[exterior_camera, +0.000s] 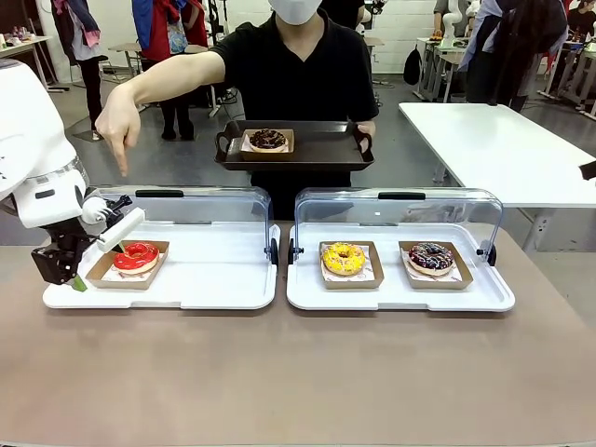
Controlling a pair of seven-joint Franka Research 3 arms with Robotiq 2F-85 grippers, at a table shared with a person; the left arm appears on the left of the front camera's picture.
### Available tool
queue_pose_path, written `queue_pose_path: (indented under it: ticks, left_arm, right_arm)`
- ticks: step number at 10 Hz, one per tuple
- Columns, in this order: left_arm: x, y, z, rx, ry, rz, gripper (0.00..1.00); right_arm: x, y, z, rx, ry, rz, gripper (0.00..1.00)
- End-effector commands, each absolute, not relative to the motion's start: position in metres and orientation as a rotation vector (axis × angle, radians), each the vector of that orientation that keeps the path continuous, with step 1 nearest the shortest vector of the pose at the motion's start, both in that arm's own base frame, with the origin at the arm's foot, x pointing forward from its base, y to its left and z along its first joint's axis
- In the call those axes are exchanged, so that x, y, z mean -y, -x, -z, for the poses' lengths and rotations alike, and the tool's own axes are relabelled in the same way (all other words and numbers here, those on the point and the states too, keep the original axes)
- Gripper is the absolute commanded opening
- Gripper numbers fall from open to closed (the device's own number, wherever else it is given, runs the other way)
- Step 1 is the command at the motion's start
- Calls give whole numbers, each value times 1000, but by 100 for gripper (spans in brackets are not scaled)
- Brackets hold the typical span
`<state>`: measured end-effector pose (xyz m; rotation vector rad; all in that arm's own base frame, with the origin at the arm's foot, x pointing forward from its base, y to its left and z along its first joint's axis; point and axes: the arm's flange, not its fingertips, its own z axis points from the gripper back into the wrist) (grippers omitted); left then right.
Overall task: Provide the desired donut to the person.
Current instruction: Pick up and lift the Paper togo box containing the Donut pointed at by the person.
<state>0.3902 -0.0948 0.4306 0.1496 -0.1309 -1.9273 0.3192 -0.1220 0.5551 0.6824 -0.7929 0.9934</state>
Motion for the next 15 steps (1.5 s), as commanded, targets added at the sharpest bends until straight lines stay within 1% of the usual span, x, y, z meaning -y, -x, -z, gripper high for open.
queue_pose_path:
  ticks: [1, 4, 5, 9, 12, 15]
  left_arm:
    - [98, -386, -433, 134, -180, 1932, 100]
    - [97, -389, -433, 137, -156, 1935, 100]
    - [88, -401, -411, 79, -204, 1918, 100]
    - [73, -428, -371, 5, -158, 1886, 100]
    - [61, -451, -358, -4, -146, 1827, 100]
    - [47, -462, -353, -21, -131, 1777, 100]
  right_arm:
    - [122, -320, -556, 810, -697, -997, 100]
    - [122, -320, -556, 810, -697, -997, 100]
    - [122, -320, -556, 810, -697, -997, 100]
    - [122, -320, -556, 810, -697, -997, 100]
    - [122, -320, -556, 810, -697, -997, 100]
    - [122, -320, -556, 810, -697, -997, 100]
